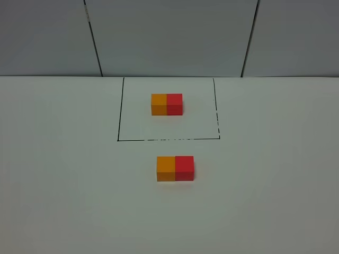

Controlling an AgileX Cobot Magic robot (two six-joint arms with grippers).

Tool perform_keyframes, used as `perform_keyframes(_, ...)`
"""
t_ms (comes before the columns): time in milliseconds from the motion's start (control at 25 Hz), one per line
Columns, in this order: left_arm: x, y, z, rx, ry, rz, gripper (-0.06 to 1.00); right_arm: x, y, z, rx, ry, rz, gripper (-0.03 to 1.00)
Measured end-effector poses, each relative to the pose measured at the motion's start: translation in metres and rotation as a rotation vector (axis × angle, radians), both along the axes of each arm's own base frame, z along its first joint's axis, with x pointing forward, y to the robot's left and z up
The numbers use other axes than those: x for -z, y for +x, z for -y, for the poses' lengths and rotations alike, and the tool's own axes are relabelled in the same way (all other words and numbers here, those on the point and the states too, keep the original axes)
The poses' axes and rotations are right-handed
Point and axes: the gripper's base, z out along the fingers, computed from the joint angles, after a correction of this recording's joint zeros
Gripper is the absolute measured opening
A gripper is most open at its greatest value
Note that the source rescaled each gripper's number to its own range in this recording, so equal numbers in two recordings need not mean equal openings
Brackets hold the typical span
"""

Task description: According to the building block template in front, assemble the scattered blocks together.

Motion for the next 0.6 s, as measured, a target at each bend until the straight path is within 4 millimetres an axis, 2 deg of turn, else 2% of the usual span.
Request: perform_keyframes(600,0.0,0.0,0.0,0.0,0.0,0.0,0.94,0.0,0.0,0.0,0.0,0.0,0.0,0.77)
